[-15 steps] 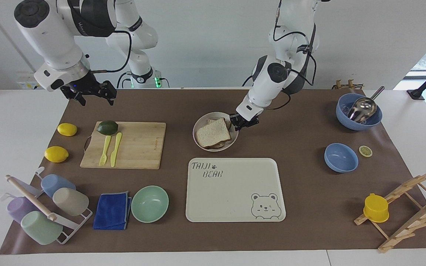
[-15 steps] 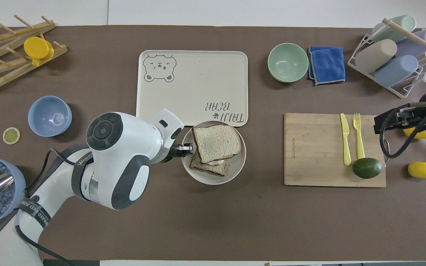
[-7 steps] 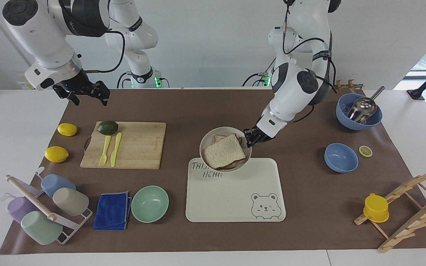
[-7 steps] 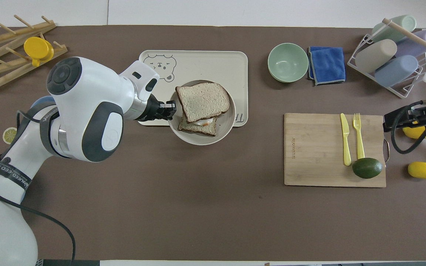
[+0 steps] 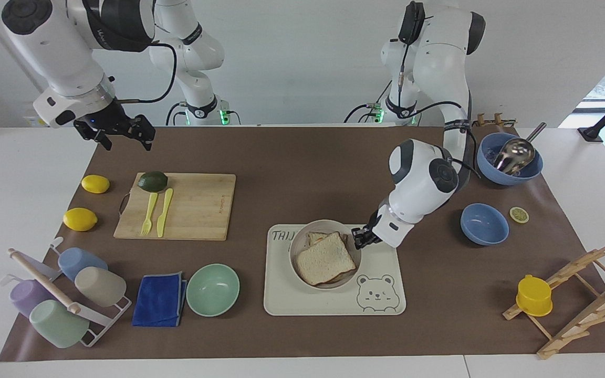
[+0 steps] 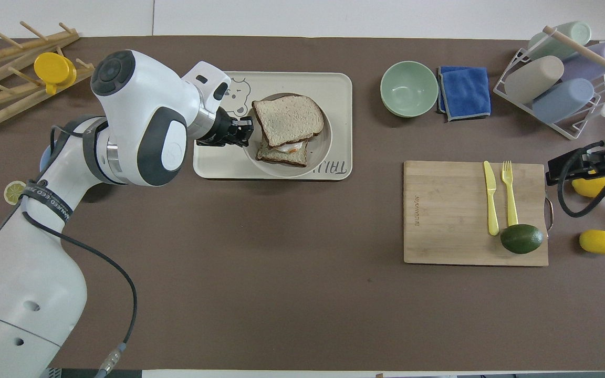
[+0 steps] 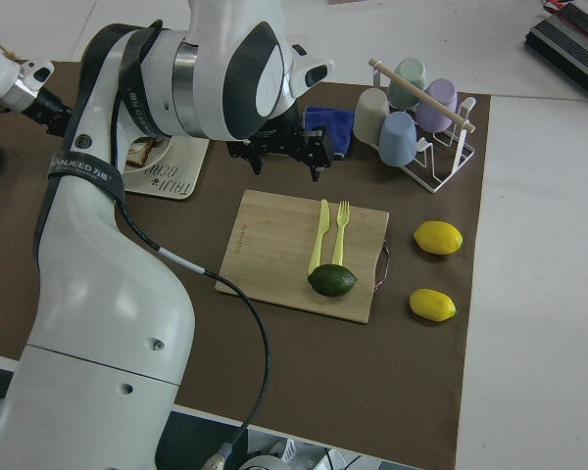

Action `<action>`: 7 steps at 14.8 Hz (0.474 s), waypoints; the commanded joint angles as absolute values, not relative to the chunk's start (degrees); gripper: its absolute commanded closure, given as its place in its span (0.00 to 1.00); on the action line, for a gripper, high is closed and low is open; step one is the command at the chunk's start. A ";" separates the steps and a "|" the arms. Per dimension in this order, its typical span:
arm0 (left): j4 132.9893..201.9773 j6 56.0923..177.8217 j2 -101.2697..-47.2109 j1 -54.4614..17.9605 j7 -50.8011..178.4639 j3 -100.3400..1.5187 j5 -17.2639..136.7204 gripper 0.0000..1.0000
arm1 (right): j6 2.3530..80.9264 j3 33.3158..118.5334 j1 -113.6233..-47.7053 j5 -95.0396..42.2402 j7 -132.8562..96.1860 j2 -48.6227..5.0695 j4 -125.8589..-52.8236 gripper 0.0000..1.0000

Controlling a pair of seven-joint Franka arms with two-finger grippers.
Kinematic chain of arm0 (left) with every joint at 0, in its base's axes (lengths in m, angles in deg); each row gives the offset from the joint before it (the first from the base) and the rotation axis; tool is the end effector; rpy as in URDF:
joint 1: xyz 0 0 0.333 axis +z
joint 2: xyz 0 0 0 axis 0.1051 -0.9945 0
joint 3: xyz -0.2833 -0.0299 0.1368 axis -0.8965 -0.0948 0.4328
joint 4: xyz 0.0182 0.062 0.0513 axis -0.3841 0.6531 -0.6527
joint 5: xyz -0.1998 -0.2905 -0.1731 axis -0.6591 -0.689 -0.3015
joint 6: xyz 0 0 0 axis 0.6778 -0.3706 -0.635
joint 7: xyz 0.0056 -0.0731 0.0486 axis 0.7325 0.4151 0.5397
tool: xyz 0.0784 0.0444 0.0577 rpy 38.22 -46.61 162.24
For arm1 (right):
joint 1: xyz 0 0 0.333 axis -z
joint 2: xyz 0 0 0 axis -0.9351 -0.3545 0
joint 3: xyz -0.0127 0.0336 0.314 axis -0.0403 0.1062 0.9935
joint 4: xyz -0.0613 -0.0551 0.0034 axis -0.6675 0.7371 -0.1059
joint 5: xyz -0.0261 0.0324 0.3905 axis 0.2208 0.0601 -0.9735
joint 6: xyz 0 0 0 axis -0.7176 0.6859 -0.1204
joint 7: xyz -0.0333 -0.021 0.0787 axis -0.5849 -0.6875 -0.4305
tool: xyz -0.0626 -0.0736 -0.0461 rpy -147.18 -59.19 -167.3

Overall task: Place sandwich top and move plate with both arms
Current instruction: 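Open the left gripper to release the plate on the tray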

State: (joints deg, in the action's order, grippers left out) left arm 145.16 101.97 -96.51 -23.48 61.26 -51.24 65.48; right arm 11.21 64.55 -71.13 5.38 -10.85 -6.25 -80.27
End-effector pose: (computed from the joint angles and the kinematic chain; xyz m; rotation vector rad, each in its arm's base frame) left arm 0.6561 -0.2733 0.3461 2.7961 0.1646 -0.0653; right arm 0.5430 -0.0239 0.5865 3.1176 -0.0454 -0.2003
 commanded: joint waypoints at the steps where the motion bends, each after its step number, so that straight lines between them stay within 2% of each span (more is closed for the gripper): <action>1: 143.97 105.03 -97.14 -23.09 62.13 -51.39 65.62 1.00 | 11.84 64.86 -70.82 5.33 -11.65 -6.44 -79.72 0.00; 4: 146.70 108.39 -97.23 -23.52 62.22 -51.39 65.53 1.00 | 11.32 64.94 -71.00 5.24 -11.65 -6.35 -79.72 0.00; 7: 146.62 108.65 -97.23 -23.17 62.75 -51.39 65.53 1.00 | 11.67 64.94 -71.00 5.33 -11.65 -6.35 -79.72 0.00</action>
State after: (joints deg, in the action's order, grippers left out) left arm 145.98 107.28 -97.86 -23.43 61.55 -51.35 65.53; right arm 11.21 64.75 -71.21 5.37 -10.86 -6.25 -80.17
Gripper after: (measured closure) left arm 0.960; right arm 0.000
